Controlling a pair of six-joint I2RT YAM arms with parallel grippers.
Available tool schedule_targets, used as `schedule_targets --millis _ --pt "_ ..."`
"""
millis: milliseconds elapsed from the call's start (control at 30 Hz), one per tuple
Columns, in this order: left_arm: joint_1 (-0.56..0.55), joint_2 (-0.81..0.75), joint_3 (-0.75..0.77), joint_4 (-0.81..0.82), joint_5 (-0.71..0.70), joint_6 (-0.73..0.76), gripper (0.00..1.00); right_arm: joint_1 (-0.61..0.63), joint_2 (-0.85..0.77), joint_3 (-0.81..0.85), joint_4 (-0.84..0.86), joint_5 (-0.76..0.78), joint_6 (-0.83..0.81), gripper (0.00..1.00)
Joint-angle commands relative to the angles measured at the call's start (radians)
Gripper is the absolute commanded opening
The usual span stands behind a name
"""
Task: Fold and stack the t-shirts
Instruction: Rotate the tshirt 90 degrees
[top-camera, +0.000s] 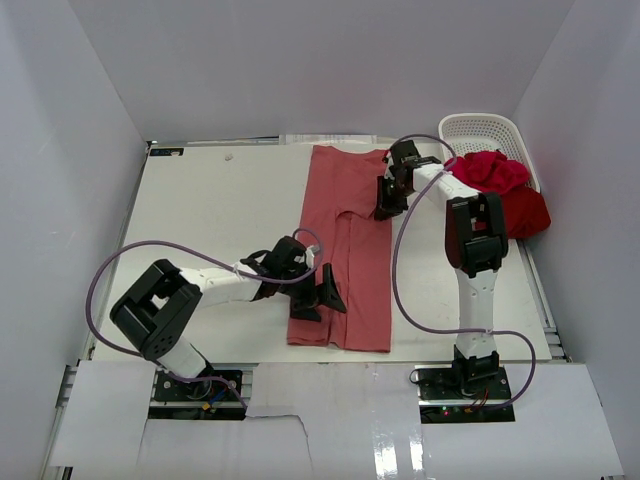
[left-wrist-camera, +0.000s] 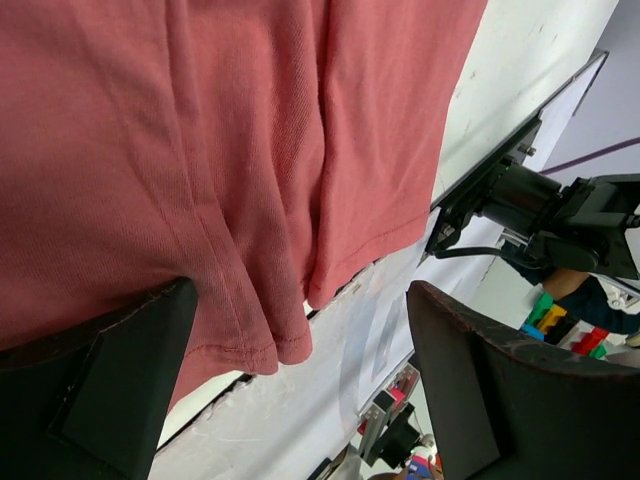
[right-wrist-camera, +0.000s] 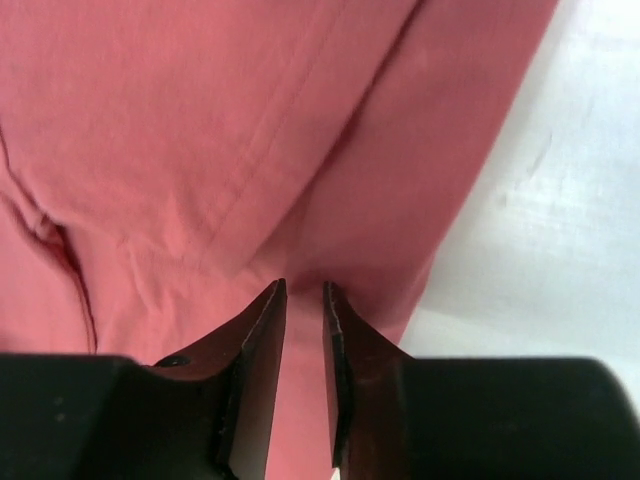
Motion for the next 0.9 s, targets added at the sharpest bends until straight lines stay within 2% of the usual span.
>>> schedule_targets --millis 0,67,233,400,433,500,567,733,867 --pt "-0.044 0.033 0.022 -0.001 -0.017 -0.022 0.98 -0.003 -0.112 -0.044 -0.009 0.005 -0.024 0.28" --pt "-0.062 0.039 0.030 0.002 -0.017 -0.031 0.98 -0.004 -0.117 -0.035 -0.007 0.019 -0.030 0.31" --pt "-0.077 0.017 0.028 0.000 -0.014 -0.044 0.98 -0.023 -0.057 0.104 -0.004 0.033 -0.029 0.38" --pt "-0.077 0.011 0.049 -0.029 -0.020 -0.034 0.98 -0.032 0.096 0.295 -0.013 -0.008 -0.015 0.37" --pt "-0.077 0.008 0.054 -0.039 -0.020 -0.034 0.98 -0.032 0.116 0.315 -0.007 -0.013 -0.014 0.36" --pt "-0.077 -0.006 0.068 -0.052 -0.028 -0.030 0.98 -0.034 0.173 0.370 -0.007 -0.030 -0.003 0.27" --pt "-0.077 -0.016 0.086 -0.084 -0.037 -0.024 0.98 -0.035 0.205 0.402 -0.007 -0.044 0.009 0.10" --pt "-0.076 -0.047 0.163 -0.153 -0.022 -0.011 0.98 -0.040 0.277 0.407 0.014 -0.090 0.031 0.08" --pt "-0.077 -0.076 0.168 -0.161 -0.006 -0.019 0.98 -0.041 0.317 0.420 0.045 -0.102 0.045 0.08"
